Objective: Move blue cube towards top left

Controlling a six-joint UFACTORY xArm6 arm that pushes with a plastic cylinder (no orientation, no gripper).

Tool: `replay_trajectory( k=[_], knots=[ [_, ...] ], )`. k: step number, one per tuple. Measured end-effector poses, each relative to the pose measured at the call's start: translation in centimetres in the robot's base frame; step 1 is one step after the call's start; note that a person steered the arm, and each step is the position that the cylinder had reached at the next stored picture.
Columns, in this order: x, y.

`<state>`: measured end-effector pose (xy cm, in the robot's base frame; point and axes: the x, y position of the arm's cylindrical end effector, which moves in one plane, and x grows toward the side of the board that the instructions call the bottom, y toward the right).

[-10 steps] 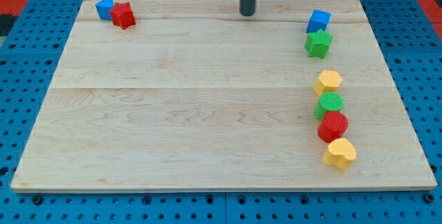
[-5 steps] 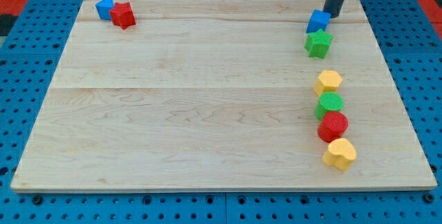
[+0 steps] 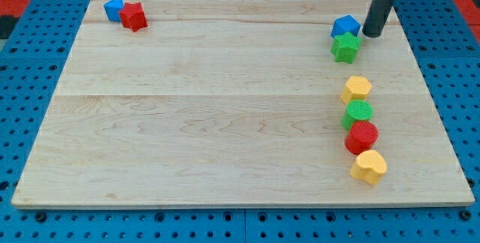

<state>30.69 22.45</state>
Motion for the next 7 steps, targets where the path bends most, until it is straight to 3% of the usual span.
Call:
replay_trajectory(
  k=[5,7],
  knots=[
    [0.0,-7.5],
    [0.2,-13.7]
  ],
)
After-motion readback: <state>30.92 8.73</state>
